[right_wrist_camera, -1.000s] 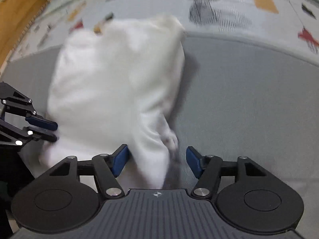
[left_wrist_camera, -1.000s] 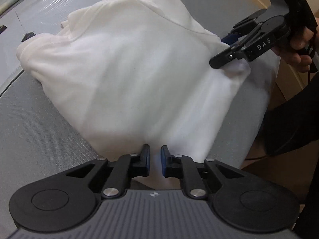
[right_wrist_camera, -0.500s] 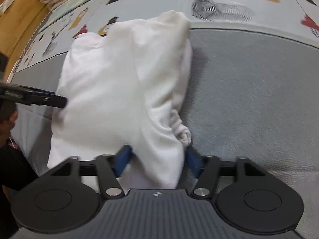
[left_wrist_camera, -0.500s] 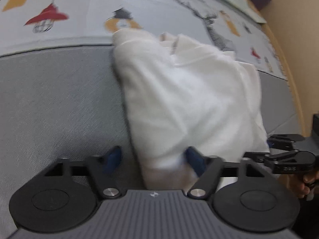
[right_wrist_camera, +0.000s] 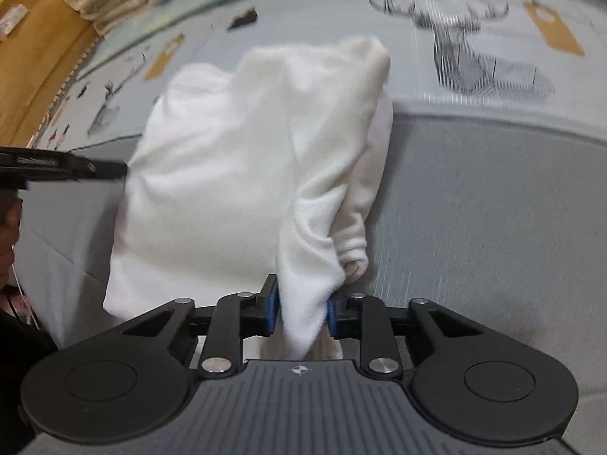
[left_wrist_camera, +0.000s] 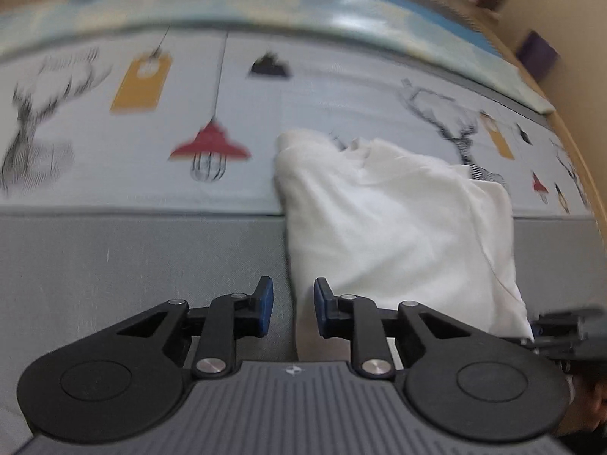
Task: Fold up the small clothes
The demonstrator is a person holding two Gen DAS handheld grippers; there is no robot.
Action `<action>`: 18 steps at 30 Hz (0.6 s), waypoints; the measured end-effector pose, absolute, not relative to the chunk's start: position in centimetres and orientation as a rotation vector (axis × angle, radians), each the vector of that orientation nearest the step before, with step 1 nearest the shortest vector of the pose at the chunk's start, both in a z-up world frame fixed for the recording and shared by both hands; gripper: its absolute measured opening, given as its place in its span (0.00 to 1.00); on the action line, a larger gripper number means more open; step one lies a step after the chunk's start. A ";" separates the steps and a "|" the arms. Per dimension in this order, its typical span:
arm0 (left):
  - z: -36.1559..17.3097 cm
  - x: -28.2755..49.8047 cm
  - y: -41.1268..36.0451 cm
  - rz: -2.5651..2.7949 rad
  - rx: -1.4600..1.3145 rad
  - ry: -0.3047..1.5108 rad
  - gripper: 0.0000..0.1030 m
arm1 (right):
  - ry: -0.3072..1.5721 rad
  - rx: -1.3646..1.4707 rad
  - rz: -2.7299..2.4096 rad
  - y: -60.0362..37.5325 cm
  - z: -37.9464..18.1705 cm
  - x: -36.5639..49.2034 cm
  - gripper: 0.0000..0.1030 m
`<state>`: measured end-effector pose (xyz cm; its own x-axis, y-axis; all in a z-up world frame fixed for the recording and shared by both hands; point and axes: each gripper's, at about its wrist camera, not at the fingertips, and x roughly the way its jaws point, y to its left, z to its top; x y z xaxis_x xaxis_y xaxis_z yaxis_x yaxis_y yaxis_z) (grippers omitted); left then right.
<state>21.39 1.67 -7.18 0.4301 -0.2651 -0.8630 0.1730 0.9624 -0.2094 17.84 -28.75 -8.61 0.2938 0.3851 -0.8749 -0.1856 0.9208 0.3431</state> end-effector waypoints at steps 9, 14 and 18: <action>-6.2 17.7 -2.3 -0.310 0.256 1.056 0.49 | 1.202 0.055 0.243 -29.5 -6.9 16.6 0.46; 0.4 13.1 -1.7 -0.250 0.214 0.844 0.82 | 1.020 -0.118 0.000 -29.0 -2.3 13.5 0.47; 3.6 7.4 0.1 -0.228 0.048 0.715 0.84 | 0.771 -0.032 -0.075 -28.2 2.6 8.3 0.48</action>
<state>7.43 0.06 3.56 0.7313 -0.1908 -0.6549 0.2234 0.9741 -0.0343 8.32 -28.20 2.56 0.7144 -0.0794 -0.6952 0.0558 0.9968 -0.0565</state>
